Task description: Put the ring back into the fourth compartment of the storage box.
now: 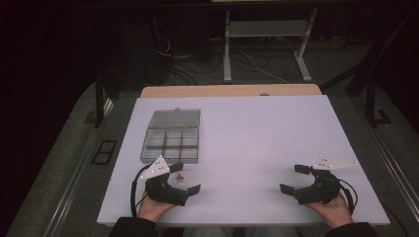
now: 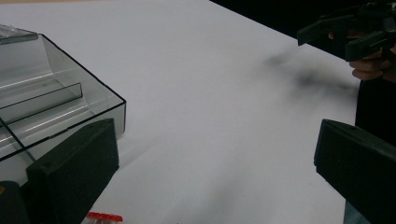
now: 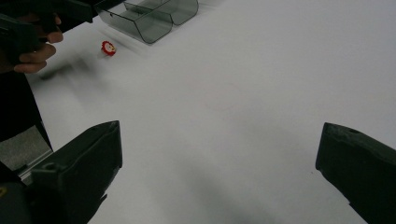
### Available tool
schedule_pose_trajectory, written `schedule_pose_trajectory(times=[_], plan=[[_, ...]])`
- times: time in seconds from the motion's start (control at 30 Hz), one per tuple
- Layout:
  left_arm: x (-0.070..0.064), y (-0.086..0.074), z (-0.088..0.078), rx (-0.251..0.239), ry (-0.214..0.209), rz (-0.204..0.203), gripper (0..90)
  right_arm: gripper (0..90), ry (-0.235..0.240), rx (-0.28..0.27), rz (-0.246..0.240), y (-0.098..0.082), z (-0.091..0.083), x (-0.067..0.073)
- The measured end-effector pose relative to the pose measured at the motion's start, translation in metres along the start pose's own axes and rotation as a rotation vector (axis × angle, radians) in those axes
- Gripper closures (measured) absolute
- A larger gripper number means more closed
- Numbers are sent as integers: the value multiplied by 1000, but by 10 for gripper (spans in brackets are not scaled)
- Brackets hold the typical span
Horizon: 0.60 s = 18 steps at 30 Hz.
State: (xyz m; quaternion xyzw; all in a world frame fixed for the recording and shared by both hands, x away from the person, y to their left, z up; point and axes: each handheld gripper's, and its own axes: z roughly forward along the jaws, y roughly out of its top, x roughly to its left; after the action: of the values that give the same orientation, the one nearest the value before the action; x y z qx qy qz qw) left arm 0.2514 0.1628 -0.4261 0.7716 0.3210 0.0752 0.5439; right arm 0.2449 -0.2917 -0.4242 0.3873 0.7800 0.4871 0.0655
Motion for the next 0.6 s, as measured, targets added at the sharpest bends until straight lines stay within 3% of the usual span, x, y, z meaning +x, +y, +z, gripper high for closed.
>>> schedule_pose_trajectory(times=[0.6], plan=[[-1,0,-3,-14,6,-7,0,0,-1,24,2,-1,1,0]])
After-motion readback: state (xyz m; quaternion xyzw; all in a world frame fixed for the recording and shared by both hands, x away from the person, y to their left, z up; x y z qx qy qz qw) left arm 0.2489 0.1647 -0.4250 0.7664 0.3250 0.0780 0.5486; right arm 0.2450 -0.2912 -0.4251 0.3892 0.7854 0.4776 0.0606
